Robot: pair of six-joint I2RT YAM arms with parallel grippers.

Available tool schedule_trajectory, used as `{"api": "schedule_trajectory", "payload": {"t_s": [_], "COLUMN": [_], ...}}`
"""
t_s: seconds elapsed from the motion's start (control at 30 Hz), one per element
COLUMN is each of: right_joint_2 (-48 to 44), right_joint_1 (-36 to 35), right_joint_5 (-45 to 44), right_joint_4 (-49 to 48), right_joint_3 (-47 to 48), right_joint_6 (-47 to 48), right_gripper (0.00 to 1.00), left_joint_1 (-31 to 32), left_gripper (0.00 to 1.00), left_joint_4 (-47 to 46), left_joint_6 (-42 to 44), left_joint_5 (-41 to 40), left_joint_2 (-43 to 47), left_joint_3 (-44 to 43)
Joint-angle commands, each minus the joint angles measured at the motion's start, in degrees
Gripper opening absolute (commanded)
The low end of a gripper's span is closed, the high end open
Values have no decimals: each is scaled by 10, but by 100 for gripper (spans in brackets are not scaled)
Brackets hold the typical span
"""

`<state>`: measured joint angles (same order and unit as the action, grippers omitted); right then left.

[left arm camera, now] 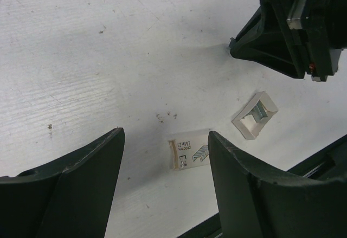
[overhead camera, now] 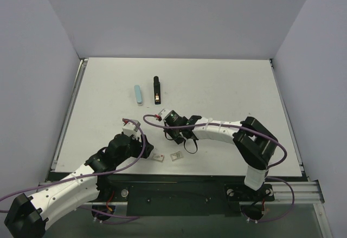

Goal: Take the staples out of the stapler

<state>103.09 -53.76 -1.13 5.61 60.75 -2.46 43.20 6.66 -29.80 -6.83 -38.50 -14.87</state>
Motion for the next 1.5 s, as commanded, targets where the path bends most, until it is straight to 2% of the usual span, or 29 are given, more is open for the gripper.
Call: {"api": "schedule_trajectory", "payload": {"t_s": [0.0, 0.27, 0.6, 1.1, 1.47], "right_joint_2": [-67, -137, -191, -156, -131], "right_joint_1": [-22, -45, -73, -122, -130], "right_joint_5": [-49, -65, -49, -92, -108], "right_joint_4": [49, 75, 51, 27, 25], "right_joint_3": [-2, -34, -82, -100, -100], "right_joint_6": [-31, -100, -213, -323, -344], "right_gripper": [8, 9, 9, 9, 8], "left_joint_1": [3, 3, 2, 2, 2], "left_gripper": [73, 73, 73, 73, 73], "left_joint_4": [-14, -11, -9, -9, -10], "left_joint_6": [-3, -2, -3, -4, -4], "left_joint_5": [4, 2, 1, 0, 1], "left_joint_2": [-1, 2, 3, 4, 4], "left_joint_3": [-4, -4, -4, -4, -3]}}
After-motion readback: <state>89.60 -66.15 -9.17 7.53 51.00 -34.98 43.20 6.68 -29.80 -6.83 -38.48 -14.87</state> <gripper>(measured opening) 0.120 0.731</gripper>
